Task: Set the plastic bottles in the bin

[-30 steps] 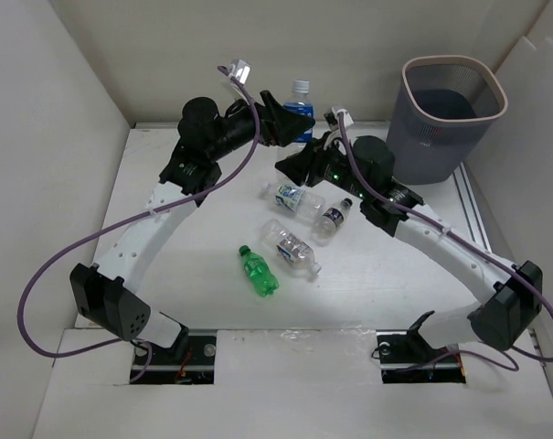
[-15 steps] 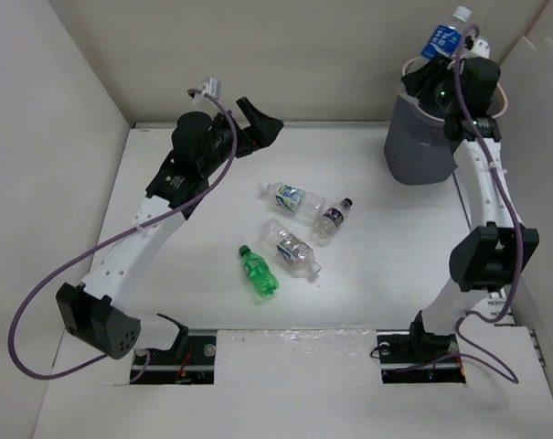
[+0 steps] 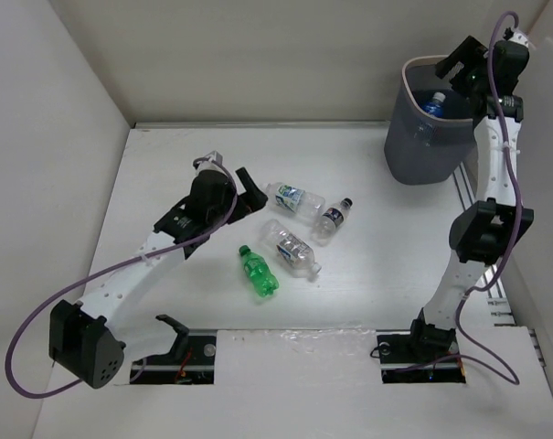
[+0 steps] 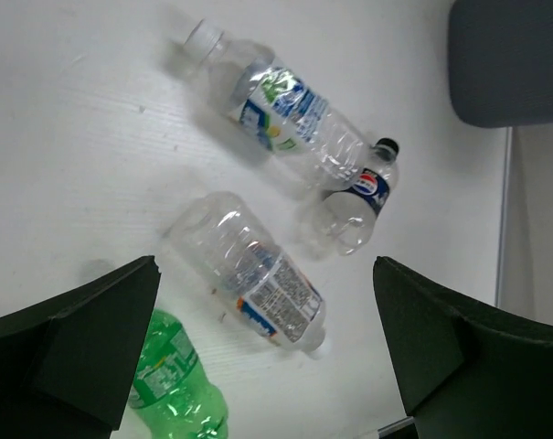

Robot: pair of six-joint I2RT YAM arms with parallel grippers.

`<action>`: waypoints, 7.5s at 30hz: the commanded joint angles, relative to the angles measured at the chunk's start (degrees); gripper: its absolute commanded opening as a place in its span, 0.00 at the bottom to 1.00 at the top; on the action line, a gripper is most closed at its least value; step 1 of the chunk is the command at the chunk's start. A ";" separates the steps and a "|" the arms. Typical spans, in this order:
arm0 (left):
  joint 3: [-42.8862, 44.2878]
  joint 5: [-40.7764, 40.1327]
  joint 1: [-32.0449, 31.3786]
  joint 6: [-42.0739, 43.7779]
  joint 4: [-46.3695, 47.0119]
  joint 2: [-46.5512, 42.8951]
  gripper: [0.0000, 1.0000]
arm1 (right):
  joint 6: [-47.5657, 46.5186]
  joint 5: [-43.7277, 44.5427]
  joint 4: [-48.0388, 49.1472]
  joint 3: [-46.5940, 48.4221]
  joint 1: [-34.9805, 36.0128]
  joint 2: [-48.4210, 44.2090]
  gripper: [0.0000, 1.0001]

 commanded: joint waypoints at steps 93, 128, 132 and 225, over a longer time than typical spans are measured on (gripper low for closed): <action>-2.46 0.34 -12.25 6.36 23.74 -21.15 0.12 | -6.29 -36.86 45.36 -54.00 55.09 -29.70 0.67; -3.96 -8.91 -12.25 5.48 18.82 -12.19 1.00 | 18.23 -26.59 26.03 -20.97 -9.58 -10.54 1.00; -4.48 -7.85 -12.25 1.97 16.55 -9.64 1.00 | 18.23 -24.14 25.50 -20.96 -10.12 -12.38 1.00; 1.76 12.10 -7.42 2.93 29.01 -5.42 0.00 | -10.95 -31.51 39.56 -64.46 48.15 -33.58 1.00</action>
